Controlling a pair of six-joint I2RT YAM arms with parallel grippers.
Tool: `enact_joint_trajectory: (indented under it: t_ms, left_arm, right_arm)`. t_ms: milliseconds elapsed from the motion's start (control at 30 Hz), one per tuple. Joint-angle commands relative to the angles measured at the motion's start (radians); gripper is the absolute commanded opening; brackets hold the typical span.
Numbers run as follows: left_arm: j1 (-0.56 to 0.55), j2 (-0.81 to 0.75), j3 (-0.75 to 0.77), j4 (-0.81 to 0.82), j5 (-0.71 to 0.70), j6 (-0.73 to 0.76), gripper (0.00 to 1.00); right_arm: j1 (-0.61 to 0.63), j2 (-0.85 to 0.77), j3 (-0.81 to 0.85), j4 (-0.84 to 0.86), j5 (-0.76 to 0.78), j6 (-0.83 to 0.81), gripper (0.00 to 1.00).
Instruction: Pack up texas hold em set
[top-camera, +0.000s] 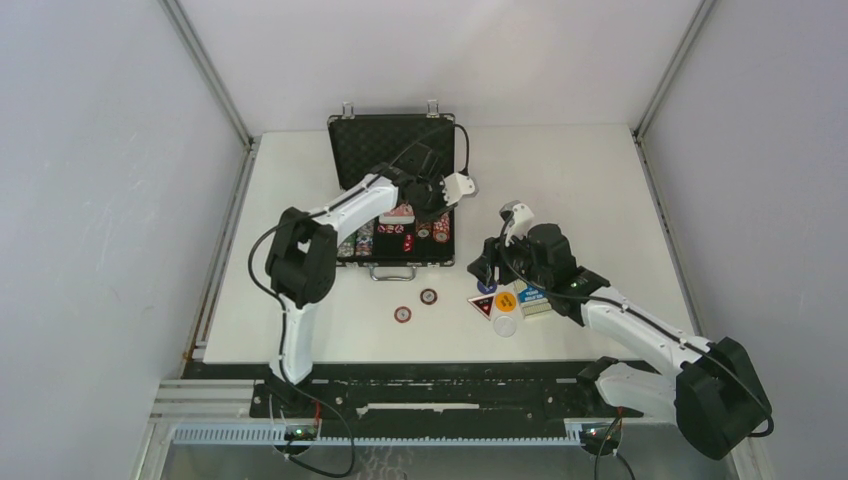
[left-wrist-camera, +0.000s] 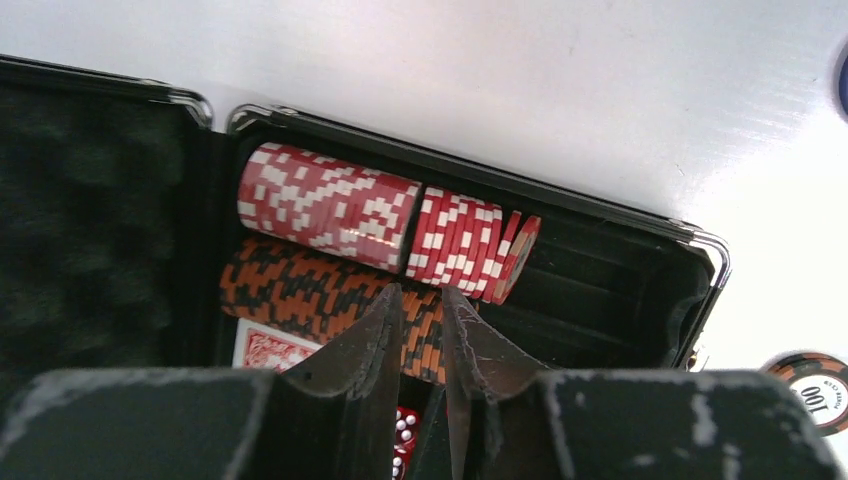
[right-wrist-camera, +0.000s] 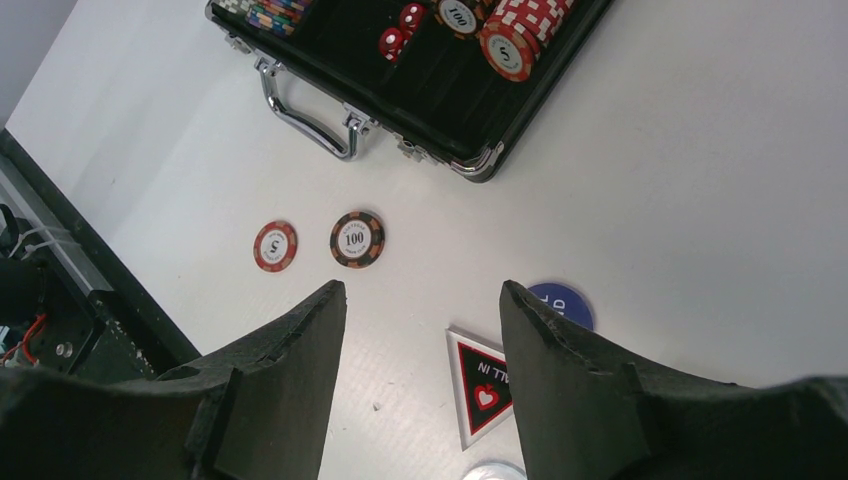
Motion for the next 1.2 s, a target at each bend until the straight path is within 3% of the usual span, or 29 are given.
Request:
enact_joint_trajectory:
  t_ms: [0, 233, 400, 467, 533, 567, 633, 667, 767, 933, 1167]
  left_arm:
    - [0.000, -0.135, 0.006, 0.049, -0.004, -0.016, 0.25]
    - [0.001, -0.243, -0.075, 0.162, -0.086, -0.107, 0.26]
    - [0.001, -0.367, -0.281, 0.448, -0.433, -0.412, 0.28]
    - [0.000, -0.423, -0.374, 0.537, -0.652, -0.550, 0.34]
    - [0.006, -0.483, -0.452, 0.566, -0.869, -0.722, 0.54]
    - [0.016, -0.519, -0.504, 0.581, -0.910, -0.789, 0.64]
    - [0.050, -0.594, -0.610, 0.582, -0.916, -0.968, 0.90]
    - [0.075, -0.628, -0.664, 0.569, -0.902, -1.093, 0.96]
    - [0.158, -0.755, -0.821, 0.583, -0.799, -1.268, 0.99]
    - [0.184, -0.964, -1.046, 0.604, -0.879, -1.411, 1.00]
    - [0.208, -1.038, -1.137, 0.552, -0.762, -1.435, 1.00]
  right_arm:
    - [0.004, 0.005, -0.003, 0.062, -0.009, -0.007, 0.66]
    - [0.023, 0.006, 0.000, 0.067, 0.011, -0.002, 0.66]
    - [0.174, 0.081, 0.082, -0.003, 0.200, -0.044, 0.68]
    - [0.253, 0.136, 0.132, -0.033, 0.286, -0.060, 0.68]
    - [0.315, 0.196, 0.181, -0.060, 0.342, -0.044, 0.68]
    - [0.337, 0.228, 0.203, -0.070, 0.354, -0.029, 0.67]
    - [0.365, 0.286, 0.253, -0.092, 0.349, -0.003, 0.68]
    - [0.381, 0.313, 0.281, -0.109, 0.345, 0.004, 0.68]
    - [0.450, 0.400, 0.370, -0.165, 0.404, -0.013, 0.68]
    - [0.532, 0.553, 0.508, -0.219, 0.439, -0.027, 0.69]
    - [0.566, 0.698, 0.620, -0.288, 0.437, -0.027, 0.71]
